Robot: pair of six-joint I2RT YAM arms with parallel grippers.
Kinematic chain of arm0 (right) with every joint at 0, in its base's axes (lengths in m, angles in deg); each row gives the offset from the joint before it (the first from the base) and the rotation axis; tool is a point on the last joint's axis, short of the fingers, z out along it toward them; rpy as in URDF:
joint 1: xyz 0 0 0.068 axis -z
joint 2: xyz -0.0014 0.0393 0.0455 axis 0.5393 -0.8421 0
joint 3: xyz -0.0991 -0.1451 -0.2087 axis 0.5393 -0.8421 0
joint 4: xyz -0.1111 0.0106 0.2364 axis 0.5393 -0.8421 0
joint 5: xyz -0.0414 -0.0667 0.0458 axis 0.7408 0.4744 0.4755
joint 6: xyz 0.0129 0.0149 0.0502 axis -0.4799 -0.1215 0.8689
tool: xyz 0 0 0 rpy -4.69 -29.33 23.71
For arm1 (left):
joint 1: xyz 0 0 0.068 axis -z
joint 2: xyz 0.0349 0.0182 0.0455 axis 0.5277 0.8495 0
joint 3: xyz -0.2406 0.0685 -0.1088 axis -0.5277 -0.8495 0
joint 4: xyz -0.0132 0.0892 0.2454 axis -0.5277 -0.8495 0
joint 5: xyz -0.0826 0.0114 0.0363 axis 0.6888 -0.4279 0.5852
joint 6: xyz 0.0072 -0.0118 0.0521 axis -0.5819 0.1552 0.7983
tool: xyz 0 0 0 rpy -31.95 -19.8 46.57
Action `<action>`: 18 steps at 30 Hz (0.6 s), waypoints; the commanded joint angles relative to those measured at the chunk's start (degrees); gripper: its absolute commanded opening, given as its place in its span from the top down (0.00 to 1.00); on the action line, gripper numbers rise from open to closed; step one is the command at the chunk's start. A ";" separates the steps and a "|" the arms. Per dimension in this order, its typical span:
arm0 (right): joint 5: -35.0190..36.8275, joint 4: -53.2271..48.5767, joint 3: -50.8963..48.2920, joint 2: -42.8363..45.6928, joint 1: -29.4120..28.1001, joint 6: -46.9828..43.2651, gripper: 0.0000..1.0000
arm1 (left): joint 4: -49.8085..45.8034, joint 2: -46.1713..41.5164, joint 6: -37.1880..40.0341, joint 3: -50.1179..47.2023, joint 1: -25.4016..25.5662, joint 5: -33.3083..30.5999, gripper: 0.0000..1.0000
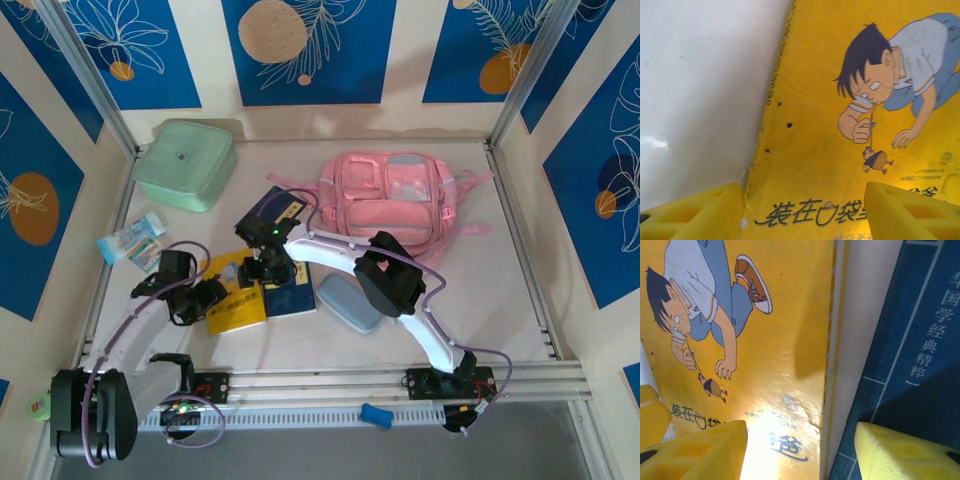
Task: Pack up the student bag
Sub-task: Pick up the book from the middle-left of the table.
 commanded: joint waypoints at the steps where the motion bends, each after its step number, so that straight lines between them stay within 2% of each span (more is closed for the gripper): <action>1: -0.04 -1.42 1.97 -1.34 -1.14 -1.16 0.41 | 0.02 0.82 0.64 -0.45 -0.70 -2.20 0.36; 3: -0.54 -1.07 2.13 -1.56 -1.15 -0.89 0.40 | 1.29 0.58 0.91 -1.07 -0.78 -1.85 0.40; 11: -0.58 -2.72 4.47 -2.85 -1.96 -1.17 0.41 | 1.47 1.24 1.80 -1.97 -1.40 -1.48 0.39; 18: -3.91 -2.53 6.23 -4.78 -1.19 -0.37 0.41 | 3.99 1.54 1.42 -3.15 -1.49 2.47 0.43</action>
